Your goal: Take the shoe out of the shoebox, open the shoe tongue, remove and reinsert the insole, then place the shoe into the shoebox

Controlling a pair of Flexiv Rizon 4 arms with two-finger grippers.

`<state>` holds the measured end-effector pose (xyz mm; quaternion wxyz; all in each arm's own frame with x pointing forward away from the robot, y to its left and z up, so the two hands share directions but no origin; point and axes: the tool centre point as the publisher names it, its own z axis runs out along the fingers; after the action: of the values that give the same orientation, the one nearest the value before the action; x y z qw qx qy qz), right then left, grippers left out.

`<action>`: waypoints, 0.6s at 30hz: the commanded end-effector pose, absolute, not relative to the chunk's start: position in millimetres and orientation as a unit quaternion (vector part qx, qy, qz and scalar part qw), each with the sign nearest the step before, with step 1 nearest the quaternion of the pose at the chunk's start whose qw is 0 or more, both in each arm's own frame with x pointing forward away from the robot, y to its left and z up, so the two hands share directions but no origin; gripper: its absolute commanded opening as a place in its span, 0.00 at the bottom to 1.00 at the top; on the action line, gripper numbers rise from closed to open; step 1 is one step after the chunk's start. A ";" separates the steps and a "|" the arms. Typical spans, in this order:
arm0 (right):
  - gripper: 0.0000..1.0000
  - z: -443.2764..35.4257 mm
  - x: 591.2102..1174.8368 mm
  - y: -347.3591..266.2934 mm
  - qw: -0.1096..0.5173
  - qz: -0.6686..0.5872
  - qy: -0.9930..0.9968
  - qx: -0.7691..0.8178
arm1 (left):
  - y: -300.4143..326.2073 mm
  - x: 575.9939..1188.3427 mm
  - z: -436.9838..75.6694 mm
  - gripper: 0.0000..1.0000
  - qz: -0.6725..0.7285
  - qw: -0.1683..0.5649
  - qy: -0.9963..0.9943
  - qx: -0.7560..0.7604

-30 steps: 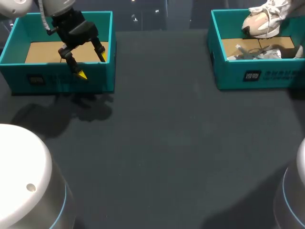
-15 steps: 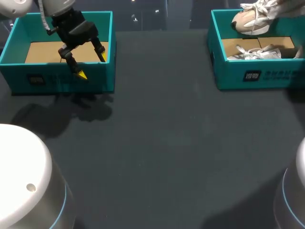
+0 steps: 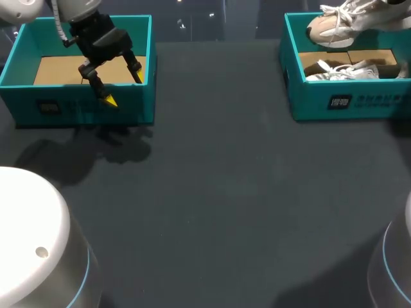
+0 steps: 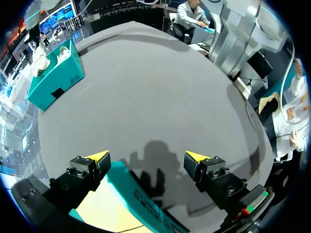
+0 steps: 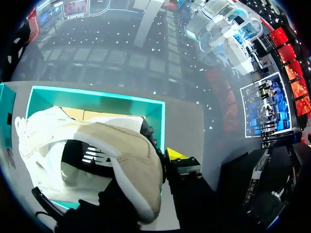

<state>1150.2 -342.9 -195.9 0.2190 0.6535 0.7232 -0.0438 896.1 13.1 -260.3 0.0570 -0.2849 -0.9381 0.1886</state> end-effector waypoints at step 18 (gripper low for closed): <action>0.00 -237.1 1152.6 -342.8 0.204 -0.050 0.692 0.691 | 13.2 896.2 -259.8 1.00 0.187 0.057 -0.938 -0.285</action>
<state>1141.5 -344.5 -230.2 0.2049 0.6874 0.6955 -0.0426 896.1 13.0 -260.3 0.0570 -0.2850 -0.9381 0.1886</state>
